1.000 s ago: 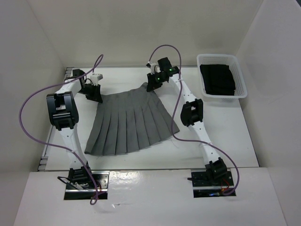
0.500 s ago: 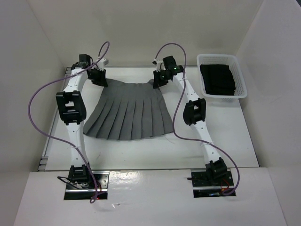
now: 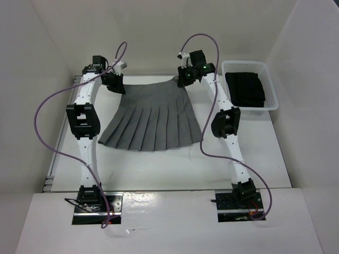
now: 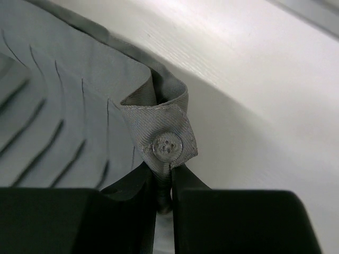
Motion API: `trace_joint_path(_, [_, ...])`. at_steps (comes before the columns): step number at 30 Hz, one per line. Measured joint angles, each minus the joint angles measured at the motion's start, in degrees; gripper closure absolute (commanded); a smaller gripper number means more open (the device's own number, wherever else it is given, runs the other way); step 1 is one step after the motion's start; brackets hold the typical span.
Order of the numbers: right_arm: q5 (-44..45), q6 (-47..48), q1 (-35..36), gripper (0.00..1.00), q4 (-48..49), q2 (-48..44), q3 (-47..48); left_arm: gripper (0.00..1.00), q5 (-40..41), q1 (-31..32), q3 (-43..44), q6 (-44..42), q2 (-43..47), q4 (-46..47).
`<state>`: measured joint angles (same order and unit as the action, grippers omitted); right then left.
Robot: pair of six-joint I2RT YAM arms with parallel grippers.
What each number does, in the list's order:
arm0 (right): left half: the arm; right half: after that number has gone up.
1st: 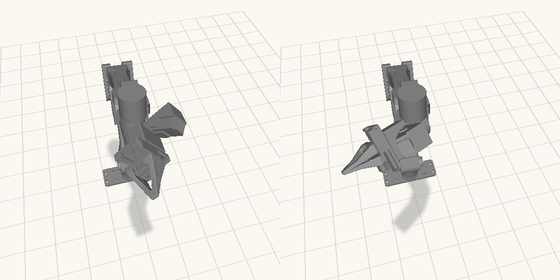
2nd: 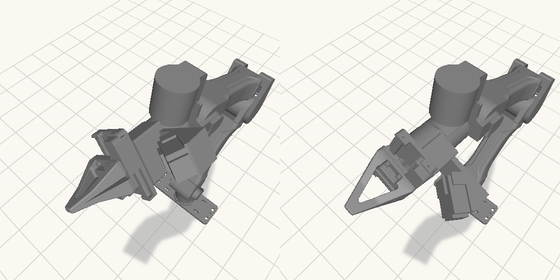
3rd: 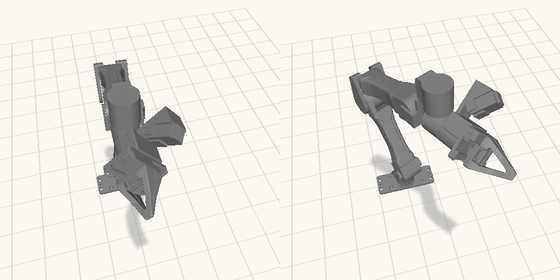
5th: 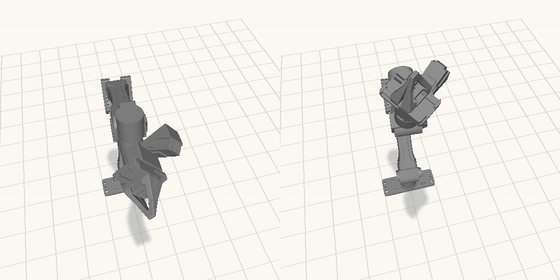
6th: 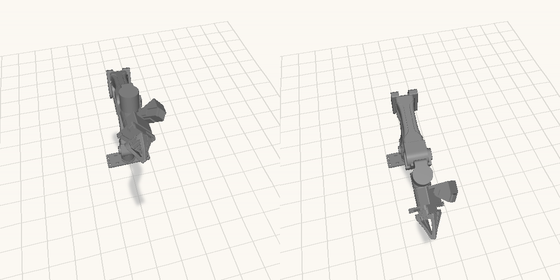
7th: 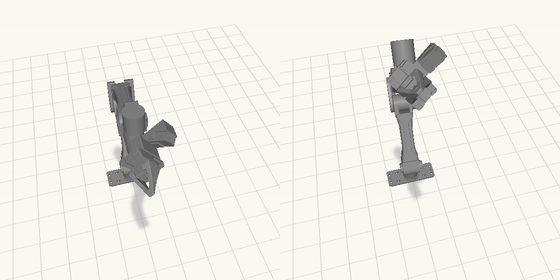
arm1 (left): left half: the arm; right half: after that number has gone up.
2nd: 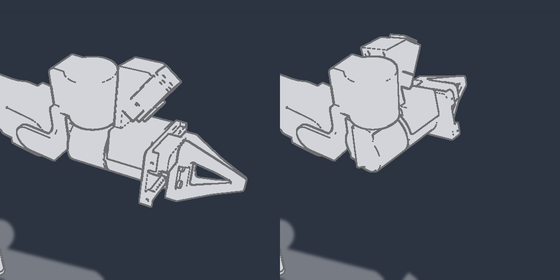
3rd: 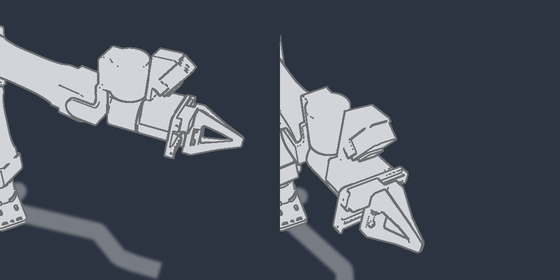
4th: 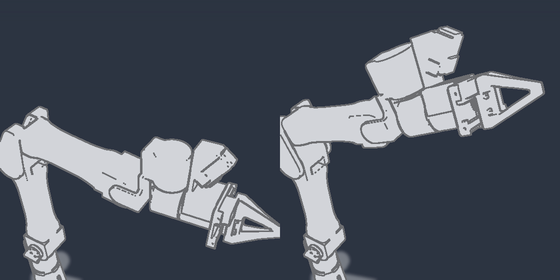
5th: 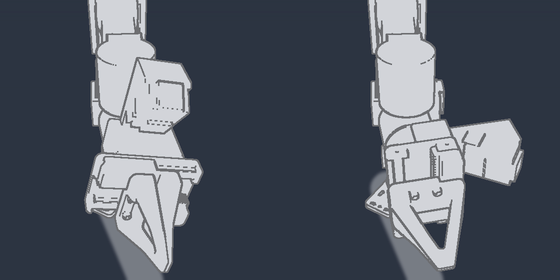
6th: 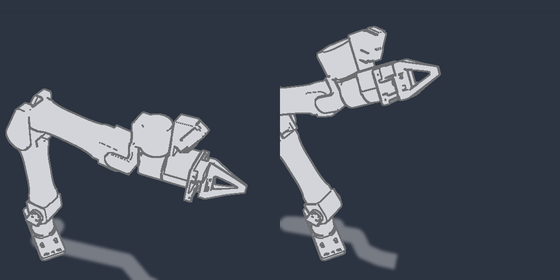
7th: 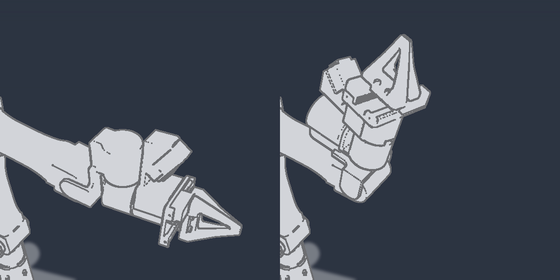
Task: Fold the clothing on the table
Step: Fold the skirt
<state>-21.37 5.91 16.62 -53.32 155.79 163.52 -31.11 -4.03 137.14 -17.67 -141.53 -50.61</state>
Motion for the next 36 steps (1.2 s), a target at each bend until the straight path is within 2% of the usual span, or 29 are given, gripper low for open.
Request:
trace_joint_path(3, [0.0, 0.8, 0.0, 1.0, 0.1, -6.1, -2.3, 0.99, -0.4, 0.0, -4.4, -0.6, 4.3, -0.9])
trace_joint_path(10, [-1.2, 4.7, 0.0, 0.99, -0.7, -17.7, -9.4, 1.0, -1.8, -0.1, -17.9, -4.0, 19.6, -1.2])
trace_joint_path(16, [-2.6, 11.2, 1.0, 0.99, -8.7, -19.4, -11.3, 1.0, -2.9, -1.0, -30.1, -9.2, 30.8, -1.2])
trace_joint_path(23, [-3.7, 16.8, 2.9, 1.0, -17.1, -19.9, -16.7, 1.0, -2.9, -1.4, -43.3, -13.6, 37.6, -2.1])
trace_joint_path(28, [-3.2, 19.3, 4.0, 1.0, -18.7, -21.7, -22.2, 1.0, -3.3, -1.4, -47.6, -15.8, 40.1, -3.3])
trace_joint_path(33, [-1.9, 22.1, 6.1, 1.0, -19.0, -27.5, -29.4, 1.0, -2.8, -1.5, -50.0, -18.4, 44.5, -5.2])
trace_joint_path(36, [-1.7, 23.6, 7.3, 1.0, -19.1, -31.6, -34.2, 0.9, -2.3, -1.5, -51.5, -19.7, 47.8, -6.4])
